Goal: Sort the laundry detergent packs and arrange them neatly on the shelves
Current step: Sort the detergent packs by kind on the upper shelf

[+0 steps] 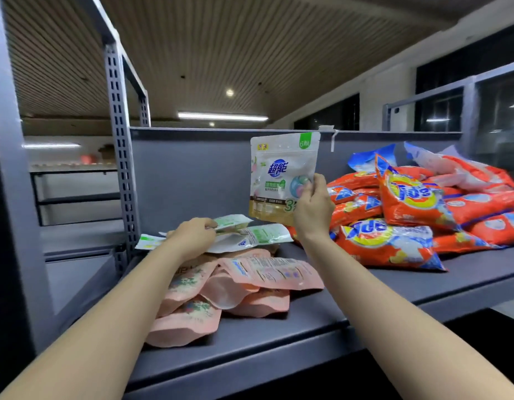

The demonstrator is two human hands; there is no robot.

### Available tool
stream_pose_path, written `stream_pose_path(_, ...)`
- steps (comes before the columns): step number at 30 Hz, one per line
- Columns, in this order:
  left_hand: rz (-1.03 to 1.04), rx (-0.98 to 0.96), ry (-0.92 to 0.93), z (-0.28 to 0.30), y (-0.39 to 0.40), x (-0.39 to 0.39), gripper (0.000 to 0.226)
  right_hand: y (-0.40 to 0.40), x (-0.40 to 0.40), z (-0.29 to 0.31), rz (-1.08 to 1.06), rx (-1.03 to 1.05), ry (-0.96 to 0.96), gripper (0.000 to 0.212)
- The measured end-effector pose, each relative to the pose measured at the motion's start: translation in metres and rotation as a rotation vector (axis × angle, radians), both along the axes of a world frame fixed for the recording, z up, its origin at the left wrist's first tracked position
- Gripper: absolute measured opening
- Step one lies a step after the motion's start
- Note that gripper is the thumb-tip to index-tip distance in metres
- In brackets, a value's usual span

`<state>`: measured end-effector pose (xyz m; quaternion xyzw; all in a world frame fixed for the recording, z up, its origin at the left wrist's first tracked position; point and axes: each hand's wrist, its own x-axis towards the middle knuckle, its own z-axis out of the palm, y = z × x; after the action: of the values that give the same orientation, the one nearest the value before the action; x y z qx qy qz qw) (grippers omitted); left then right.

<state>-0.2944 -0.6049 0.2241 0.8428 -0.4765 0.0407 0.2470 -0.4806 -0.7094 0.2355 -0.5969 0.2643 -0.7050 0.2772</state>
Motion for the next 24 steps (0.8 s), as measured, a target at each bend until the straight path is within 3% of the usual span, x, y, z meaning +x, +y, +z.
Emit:
stream_pose_path(2, 0.023, -0.05, -0.001, 0.001, 0.001, 0.003, 0.042, -0.007, 0.019, 0.002, 0.094, 0.06, 0.051, 0.023)
stream_pose_path(4, 0.084, -0.095, -0.021, 0.002, 0.003, 0.003, 0.043, -0.017, 0.037, -0.001, 0.196, 0.213, 0.258, 0.038)
stream_pose_path(8, 0.108, -0.079, -0.027, 0.006, 0.007, 0.002, 0.044, -0.034, 0.053, -0.013, 0.055, 0.419, 0.768, 0.064)
stream_pose_path(11, 0.083, -0.094, 0.002, 0.006, 0.01, 0.0, 0.042, -0.036, 0.052, -0.015, -0.027, 0.307, 1.035, 0.04)
stream_pose_path(14, 0.043, -0.086, 0.024, 0.003, 0.011, -0.004, 0.035, -0.033, 0.05, -0.017, 0.031, 0.165, 1.164, 0.037)
stream_pose_path(24, 0.165, -0.146, -0.086, 0.011, 0.035, -0.036, 0.03, -0.009, 0.012, -0.016, 0.093, 0.048, 0.972, 0.033)
